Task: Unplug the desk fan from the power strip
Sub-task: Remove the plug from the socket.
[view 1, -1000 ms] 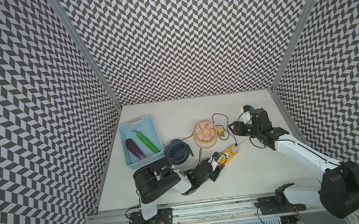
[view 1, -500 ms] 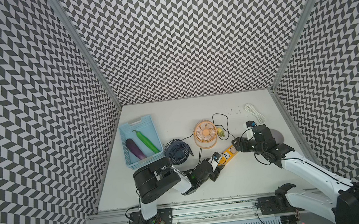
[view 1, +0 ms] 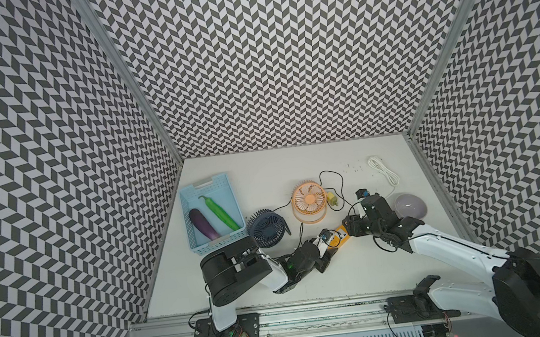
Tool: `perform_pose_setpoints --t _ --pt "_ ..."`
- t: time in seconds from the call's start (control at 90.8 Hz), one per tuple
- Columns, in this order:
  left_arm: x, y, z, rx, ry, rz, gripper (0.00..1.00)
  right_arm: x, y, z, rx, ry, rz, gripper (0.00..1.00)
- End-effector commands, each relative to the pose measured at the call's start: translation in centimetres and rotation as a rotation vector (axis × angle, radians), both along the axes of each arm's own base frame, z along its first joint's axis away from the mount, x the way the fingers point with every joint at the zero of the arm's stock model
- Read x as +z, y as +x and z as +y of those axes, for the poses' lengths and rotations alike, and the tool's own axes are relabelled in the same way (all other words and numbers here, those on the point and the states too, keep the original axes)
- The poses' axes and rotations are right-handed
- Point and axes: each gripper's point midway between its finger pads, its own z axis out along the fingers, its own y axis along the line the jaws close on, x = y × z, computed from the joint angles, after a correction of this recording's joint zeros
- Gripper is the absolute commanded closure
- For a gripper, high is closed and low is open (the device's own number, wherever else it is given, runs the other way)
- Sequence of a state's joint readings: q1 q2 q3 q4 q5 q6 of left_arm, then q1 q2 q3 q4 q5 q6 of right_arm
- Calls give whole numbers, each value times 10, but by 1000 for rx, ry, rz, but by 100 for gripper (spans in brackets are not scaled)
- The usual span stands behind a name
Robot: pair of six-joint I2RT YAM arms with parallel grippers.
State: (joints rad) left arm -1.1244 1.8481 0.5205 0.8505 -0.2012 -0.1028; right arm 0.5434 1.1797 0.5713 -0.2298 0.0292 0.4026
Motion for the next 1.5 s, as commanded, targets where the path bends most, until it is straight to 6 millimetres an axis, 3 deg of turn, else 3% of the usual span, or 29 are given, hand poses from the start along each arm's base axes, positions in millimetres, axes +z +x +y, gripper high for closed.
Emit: perform_pose_setpoints --t 0.0,0.386,0.694,1.035,1.168,1.366,1.487 --pt "-38 -15 14 -32 138 68 68 12 11 6 5 -11 -70 34" --pt "-37 -16 14 -38 137 69 68 10 15 5 13 -59 -79 42" --pt "-37 -16 12 -44 131 69 68 2 11 3 1 -56 -65 59" --pt "-40 -17 11 -46 134 78 68 9 -3 35 68 -10 -80 68" --pt "-40 -17 12 -43 137 78 68 16 2 33 44 47 -83 69" --pt "-40 -17 13 -44 137 77 69 15 14 13 -9 93 -56 69" --pt "-40 -18 12 -46 134 78 69 19 15 13 8 88 -80 70"
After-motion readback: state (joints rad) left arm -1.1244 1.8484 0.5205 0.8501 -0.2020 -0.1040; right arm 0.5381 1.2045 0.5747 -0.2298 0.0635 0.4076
